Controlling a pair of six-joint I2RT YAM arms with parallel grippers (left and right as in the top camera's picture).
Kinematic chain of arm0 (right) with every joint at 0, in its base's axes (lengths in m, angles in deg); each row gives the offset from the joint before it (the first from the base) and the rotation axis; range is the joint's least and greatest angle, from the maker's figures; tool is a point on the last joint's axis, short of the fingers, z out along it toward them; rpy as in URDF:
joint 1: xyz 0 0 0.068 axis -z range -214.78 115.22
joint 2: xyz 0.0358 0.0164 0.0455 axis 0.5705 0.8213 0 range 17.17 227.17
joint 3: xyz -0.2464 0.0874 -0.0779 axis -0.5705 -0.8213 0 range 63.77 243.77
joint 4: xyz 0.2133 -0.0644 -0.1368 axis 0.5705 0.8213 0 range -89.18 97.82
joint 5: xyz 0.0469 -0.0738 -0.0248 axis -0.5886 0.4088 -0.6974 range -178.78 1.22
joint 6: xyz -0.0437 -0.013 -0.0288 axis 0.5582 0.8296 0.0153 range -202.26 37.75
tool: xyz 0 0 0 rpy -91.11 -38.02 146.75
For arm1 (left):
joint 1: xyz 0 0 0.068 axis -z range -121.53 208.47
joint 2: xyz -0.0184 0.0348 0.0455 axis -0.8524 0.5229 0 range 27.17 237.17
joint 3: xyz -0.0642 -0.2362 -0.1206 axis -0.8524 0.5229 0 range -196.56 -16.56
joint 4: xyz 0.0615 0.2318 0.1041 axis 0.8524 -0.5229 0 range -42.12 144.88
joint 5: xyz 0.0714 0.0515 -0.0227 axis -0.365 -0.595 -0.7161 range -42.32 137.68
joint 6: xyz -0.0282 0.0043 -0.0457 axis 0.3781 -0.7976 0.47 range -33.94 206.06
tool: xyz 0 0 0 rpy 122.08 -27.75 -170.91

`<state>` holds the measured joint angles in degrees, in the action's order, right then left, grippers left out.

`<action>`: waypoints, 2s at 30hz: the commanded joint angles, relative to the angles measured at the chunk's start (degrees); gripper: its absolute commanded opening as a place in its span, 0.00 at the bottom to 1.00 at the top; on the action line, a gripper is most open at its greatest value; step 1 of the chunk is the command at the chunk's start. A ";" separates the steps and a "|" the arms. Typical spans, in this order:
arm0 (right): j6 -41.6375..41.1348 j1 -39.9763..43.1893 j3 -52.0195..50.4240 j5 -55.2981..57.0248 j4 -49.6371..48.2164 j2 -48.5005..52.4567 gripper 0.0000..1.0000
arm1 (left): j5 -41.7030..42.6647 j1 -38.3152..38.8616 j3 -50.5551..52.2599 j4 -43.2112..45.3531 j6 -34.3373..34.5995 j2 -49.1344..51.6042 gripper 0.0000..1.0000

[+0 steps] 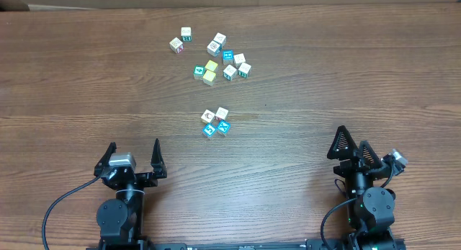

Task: Form a circle

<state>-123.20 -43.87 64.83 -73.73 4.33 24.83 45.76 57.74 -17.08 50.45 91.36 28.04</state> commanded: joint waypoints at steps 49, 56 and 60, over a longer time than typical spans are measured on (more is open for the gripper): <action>57.29 0.15 -0.59 -15.19 1.33 -0.50 1.00 | 0.04 0.28 0.24 0.15 -1.68 -0.61 1.00; 57.29 0.15 -0.59 -15.19 1.33 -0.50 1.00 | 0.07 0.28 0.24 0.15 -1.68 -0.61 1.00; 57.29 0.15 -0.59 -15.19 1.33 -0.50 1.00 | 0.04 0.28 0.24 0.15 -1.68 -0.61 1.00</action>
<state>-66.07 -43.87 64.83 -88.57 5.97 24.83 45.76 57.74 -17.08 50.48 91.36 28.04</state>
